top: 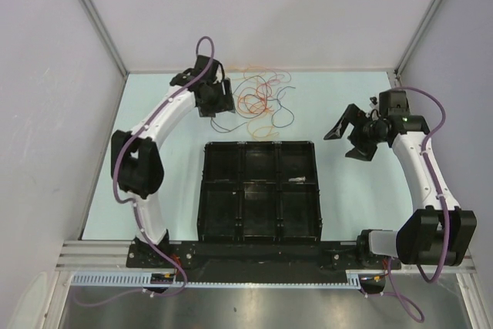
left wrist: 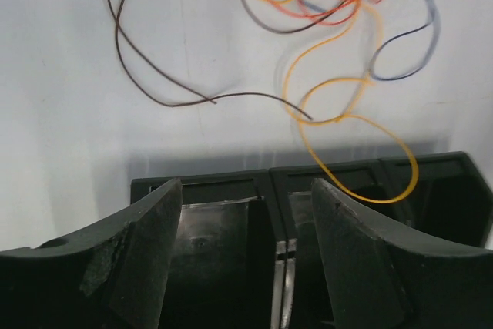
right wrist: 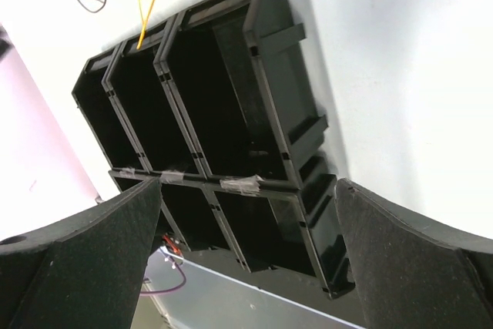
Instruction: Untangle the cables
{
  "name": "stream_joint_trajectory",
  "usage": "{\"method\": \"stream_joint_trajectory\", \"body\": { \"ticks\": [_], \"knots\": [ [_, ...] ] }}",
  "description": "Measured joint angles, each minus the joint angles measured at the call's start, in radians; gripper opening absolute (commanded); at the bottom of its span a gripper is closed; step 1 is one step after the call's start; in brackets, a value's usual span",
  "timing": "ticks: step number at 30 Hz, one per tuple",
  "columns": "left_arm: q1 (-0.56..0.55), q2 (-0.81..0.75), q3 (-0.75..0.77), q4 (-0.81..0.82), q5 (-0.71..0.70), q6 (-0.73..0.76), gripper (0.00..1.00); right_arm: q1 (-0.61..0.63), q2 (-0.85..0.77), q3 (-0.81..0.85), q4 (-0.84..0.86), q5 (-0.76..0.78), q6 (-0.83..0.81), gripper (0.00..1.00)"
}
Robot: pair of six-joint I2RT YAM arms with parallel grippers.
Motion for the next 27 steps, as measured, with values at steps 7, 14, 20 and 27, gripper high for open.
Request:
{"method": "stream_joint_trajectory", "body": {
  "ticks": [7,14,20,27],
  "knots": [
    [-0.008,0.161,0.096,-0.103,-0.136,0.023,0.66,-0.034,-0.025,0.0,-0.028,-0.003,-0.038,1.0],
    [-0.003,0.323,0.249,-0.145,-0.261,0.063,0.62,-0.037,-0.024,0.0,-0.041,-0.013,-0.059,1.0],
    [0.014,0.369,0.247,-0.134,-0.274,0.097,0.58,-0.043,-0.012,0.001,-0.051,-0.012,-0.072,1.0],
    [0.054,0.394,0.244,-0.07,-0.265,0.138,0.54,-0.046,0.03,0.019,-0.058,-0.012,-0.083,0.99]
  ]
}}
